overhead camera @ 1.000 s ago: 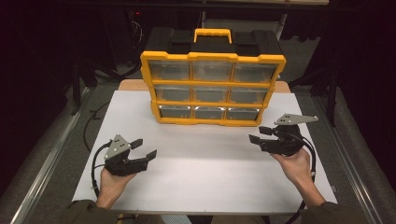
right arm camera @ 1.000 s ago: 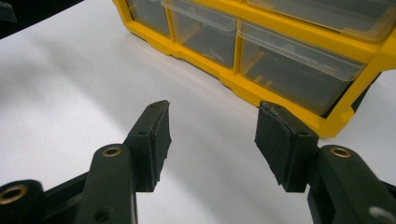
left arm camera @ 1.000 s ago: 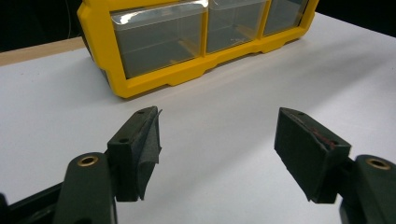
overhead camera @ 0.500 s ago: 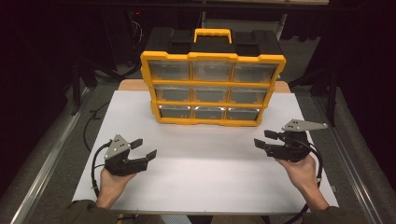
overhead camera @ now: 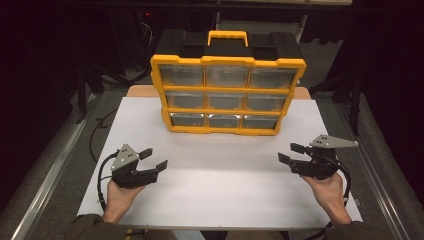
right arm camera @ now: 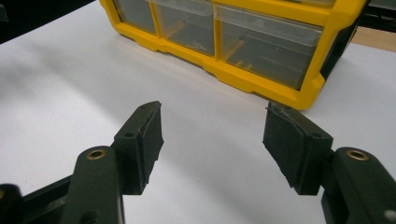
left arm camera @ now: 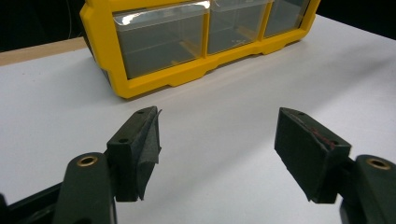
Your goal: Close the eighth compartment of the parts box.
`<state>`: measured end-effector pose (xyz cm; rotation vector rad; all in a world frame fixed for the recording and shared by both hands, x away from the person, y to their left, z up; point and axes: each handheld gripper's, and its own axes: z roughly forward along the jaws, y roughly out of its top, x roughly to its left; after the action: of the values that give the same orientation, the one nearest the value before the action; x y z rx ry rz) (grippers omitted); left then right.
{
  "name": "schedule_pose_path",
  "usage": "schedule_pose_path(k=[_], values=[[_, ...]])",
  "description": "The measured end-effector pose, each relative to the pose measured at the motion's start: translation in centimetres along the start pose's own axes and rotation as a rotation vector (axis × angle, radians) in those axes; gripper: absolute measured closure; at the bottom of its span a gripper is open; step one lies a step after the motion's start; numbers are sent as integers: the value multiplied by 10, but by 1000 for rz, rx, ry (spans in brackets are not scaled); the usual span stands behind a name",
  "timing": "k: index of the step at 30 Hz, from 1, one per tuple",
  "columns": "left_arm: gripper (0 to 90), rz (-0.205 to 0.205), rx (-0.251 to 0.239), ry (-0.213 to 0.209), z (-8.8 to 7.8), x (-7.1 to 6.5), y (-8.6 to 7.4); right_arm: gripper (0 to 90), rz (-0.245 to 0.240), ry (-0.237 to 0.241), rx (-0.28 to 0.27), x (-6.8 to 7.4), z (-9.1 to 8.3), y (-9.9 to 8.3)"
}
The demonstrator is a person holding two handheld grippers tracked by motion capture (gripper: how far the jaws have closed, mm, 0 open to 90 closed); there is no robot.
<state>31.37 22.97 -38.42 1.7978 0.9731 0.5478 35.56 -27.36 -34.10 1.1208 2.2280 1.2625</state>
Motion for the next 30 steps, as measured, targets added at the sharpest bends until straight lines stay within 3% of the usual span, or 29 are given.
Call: schedule_pose_path(k=[15, 30], values=[[314, -2, -1, 3, -1, 2, 0, 354, 45, -12, -22, -11, -1, -19], [314, -2, 0, 0, -1, 2, 0, 326, 45, -23, -42, -15, 0, -32]])
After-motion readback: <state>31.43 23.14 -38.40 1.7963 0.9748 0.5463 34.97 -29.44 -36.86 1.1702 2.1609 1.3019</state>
